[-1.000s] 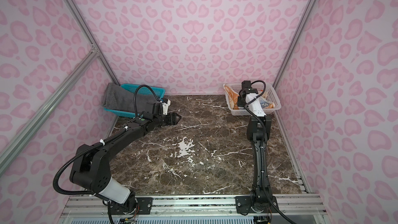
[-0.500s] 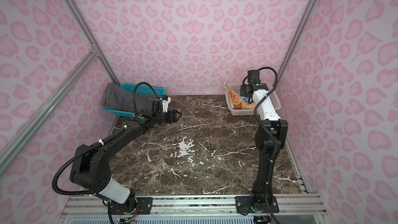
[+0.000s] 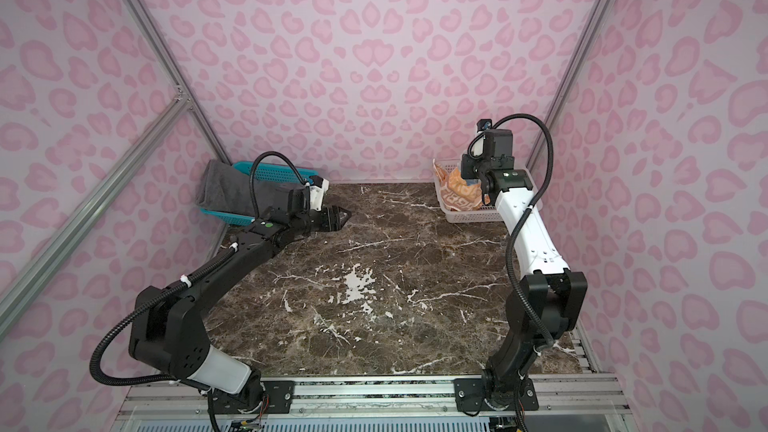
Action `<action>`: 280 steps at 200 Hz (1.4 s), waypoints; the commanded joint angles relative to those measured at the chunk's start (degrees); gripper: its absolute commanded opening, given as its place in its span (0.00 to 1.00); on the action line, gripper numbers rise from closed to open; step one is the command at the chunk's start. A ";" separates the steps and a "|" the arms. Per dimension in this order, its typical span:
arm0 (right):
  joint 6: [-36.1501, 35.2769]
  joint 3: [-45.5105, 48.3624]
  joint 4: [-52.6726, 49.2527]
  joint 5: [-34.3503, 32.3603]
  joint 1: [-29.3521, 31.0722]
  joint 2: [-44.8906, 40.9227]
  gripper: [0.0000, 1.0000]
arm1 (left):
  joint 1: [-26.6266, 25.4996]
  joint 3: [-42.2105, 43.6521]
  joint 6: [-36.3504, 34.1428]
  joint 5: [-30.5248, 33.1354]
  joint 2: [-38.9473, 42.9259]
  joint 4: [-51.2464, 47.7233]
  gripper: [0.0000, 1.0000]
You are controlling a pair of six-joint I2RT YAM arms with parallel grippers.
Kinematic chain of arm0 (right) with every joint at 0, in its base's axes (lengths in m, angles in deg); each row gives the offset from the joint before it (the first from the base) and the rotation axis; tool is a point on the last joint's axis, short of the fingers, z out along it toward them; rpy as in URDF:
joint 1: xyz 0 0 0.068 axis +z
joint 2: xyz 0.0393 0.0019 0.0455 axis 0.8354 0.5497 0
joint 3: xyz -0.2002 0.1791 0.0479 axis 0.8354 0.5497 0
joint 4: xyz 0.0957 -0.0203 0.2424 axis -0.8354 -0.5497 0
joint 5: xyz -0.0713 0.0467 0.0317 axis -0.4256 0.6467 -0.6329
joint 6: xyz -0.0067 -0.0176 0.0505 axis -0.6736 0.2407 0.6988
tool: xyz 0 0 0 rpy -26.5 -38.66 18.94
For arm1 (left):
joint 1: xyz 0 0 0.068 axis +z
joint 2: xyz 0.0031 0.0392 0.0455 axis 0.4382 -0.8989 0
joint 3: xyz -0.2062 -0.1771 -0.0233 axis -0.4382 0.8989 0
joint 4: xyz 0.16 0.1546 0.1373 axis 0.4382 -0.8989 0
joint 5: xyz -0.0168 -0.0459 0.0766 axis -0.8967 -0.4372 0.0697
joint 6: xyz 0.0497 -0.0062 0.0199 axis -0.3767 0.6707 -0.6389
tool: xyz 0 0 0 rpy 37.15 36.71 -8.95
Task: Fold and stack the towels
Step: 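Grasp the blue-orange RABBIT towel in the white basket with the right gripper, then pull the towel out and drop it on the table center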
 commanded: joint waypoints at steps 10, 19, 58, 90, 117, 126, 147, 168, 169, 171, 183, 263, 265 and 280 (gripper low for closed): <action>-4.43 0.94 1.55 12.73 3.04 -3.78 0.00 | 0.79 0.57 -1.66 0.20 3.84 0.06 0.71; -5.80 0.29 -0.10 15.91 4.45 -4.58 0.00 | 1.39 0.86 -1.77 0.03 4.98 -0.36 0.71; -13.48 -2.83 -12.05 19.63 13.72 -6.93 0.00 | 4.40 2.42 -2.76 0.00 10.53 -3.29 0.71; -13.10 0.75 -16.71 18.45 20.29 -9.90 0.00 | 6.14 3.62 -4.92 1.03 14.68 -7.95 0.72; -11.19 5.57 -19.09 15.52 24.35 -12.17 0.00 | 6.95 5.29 -5.62 0.99 16.93 -10.57 0.72; -10.90 6.84 -19.70 13.95 25.06 -12.68 0.00 | 7.01 5.98 -5.59 0.78 17.31 -11.06 0.72; -8.73 9.03 -18.79 14.59 25.20 -11.93 0.00 | 6.99 7.49 -5.23 0.16 16.94 -11.56 0.72; -6.06 8.55 -17.01 16.76 25.41 -6.44 0.00 | 7.13 8.18 -4.15 0.26 15.58 -11.59 0.72; -5.93 8.42 -16.94 16.97 25.39 -6.03 0.00 | 7.10 8.18 -4.11 0.32 15.53 -11.57 0.72; -5.73 8.14 -16.78 17.38 25.51 -5.24 0.00 | 7.07 8.23 -4.01 0.36 15.42 -11.64 0.72; -4.18 5.88 -15.95 20.76 25.86 0.36 0.00 | 7.15 8.28 -3.31 0.33 14.41 -11.66 0.71; -0.17 -11.58 -14.78 22.97 29.41 19.32 0.64 | 7.13 8.85 -1.78 0.09 11.44 -12.08 0.71; 0.00 -10.66 -14.06 22.81 29.28 18.89 0.66 | 7.15 8.84 -1.87 0.00 11.37 -12.14 0.71; 1.23 -2.97 -9.83 22.06 27.29 13.92 0.71 | 7.08 8.91 -2.30 -0.06 10.63 -12.04 0.71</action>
